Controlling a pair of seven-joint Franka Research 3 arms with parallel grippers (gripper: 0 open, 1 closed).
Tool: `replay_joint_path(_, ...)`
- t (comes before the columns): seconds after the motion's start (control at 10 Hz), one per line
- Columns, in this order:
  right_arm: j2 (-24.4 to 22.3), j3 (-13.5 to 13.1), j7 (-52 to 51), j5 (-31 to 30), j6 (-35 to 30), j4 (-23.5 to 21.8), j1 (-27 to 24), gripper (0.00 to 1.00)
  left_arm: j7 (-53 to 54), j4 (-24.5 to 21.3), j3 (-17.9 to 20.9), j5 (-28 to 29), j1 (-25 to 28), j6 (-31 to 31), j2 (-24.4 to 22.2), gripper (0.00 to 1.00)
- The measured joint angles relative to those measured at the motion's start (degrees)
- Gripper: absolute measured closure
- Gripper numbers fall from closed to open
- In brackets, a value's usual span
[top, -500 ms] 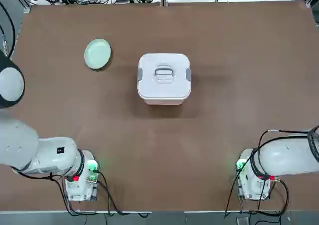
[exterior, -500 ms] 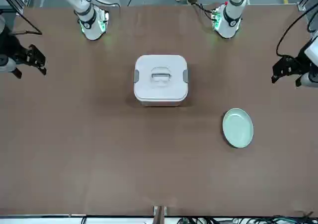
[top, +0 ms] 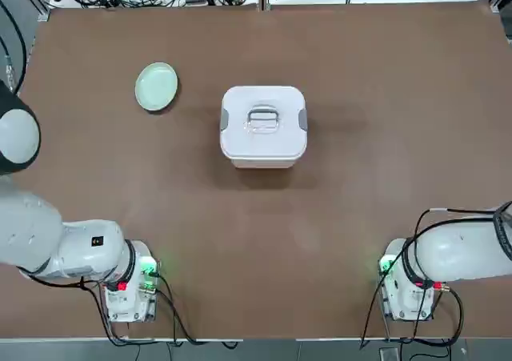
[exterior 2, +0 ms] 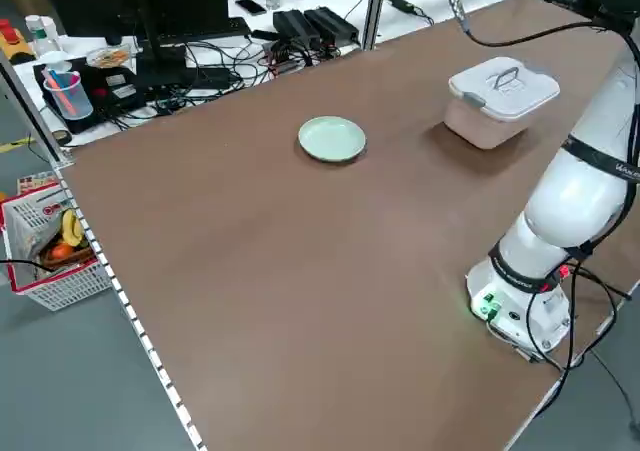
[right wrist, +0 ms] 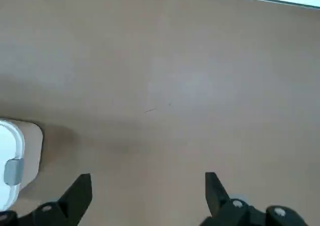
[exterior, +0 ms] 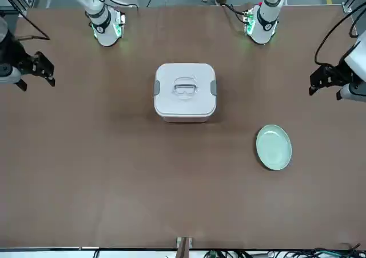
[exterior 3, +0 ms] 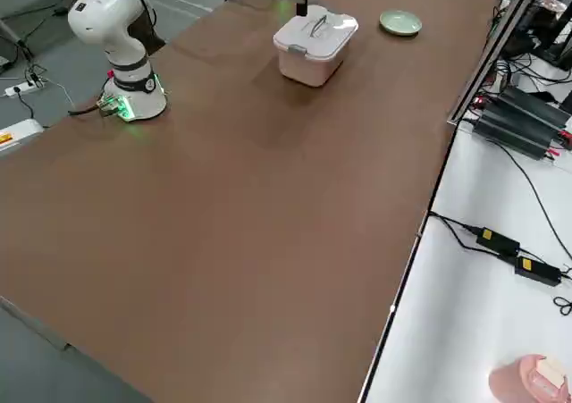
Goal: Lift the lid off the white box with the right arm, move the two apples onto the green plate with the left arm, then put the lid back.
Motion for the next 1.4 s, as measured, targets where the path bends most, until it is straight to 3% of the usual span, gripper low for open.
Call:
replay_joint_path(0.2,0.5,0.2,-11.3,2.3,-0.4,-0.1,3.7,0.0,0.0,0.0,-0.2,0.0,0.0,0.0,0.0,0.0)
replay_joint_path(0.5,4.0,0.4,-29.6,3.6,2.5,0.0,16.4,0.0,0.0,0.0,-0.2,0.0,0.2,0.0,0.0,0.0)
replay_joint_path(0.8,12.8,1.0,-43.5,4.7,9.3,2.4,29.2,0.0,0.0,0.1,-0.2,0.0,0.4,0.0,0.0,0.0)
replay_joint_path(1.2,22.9,2.1,-45.2,6.1,19.7,2.8,41.7,0.0,0.0,0.1,0.1,0.0,1.4,0.0,0.0,0.0)
replay_joint_path(1.4,25.1,2.2,-42.6,5.4,22.4,-0.1,43.7,0.0,0.0,0.1,0.1,0.0,1.7,0.0,0.0,0.0)
